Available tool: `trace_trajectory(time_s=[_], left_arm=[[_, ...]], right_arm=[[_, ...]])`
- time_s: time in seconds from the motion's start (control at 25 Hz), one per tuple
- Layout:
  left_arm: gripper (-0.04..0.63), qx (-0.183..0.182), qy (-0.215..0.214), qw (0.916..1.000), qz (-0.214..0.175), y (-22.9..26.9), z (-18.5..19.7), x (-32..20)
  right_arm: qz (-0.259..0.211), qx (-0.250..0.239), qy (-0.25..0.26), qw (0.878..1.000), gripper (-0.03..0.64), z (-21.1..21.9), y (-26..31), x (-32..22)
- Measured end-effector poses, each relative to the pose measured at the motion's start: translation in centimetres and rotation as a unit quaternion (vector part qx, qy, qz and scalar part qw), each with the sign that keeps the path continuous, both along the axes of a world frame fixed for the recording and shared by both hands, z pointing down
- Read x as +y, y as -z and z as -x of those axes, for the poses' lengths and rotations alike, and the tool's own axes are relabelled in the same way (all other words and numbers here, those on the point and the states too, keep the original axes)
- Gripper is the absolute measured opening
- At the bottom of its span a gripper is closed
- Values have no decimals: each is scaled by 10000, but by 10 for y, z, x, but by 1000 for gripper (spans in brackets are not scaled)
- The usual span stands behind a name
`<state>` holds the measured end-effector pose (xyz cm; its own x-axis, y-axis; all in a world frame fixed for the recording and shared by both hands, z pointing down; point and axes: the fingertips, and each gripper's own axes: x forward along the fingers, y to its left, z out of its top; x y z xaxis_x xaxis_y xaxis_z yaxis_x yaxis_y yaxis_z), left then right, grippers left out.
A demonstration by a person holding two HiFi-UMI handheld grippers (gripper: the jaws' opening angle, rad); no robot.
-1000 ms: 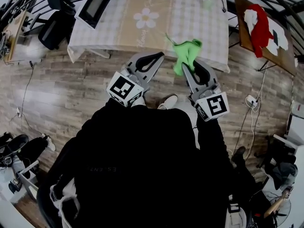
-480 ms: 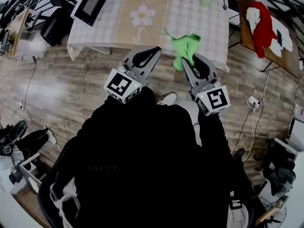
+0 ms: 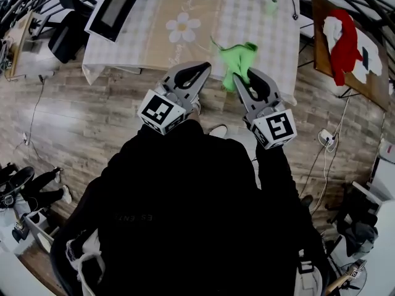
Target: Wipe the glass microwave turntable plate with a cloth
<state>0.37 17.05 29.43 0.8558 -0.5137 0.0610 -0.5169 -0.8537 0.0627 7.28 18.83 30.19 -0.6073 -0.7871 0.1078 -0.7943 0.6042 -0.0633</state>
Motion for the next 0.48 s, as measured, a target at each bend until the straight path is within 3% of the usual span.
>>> trace_trajectory(time_s=[0.48], left_arm=[[21, 0, -270, 9996, 21, -8, 6, -137]], right_arm=[[368, 316, -269, 9985, 107, 8, -14, -139]])
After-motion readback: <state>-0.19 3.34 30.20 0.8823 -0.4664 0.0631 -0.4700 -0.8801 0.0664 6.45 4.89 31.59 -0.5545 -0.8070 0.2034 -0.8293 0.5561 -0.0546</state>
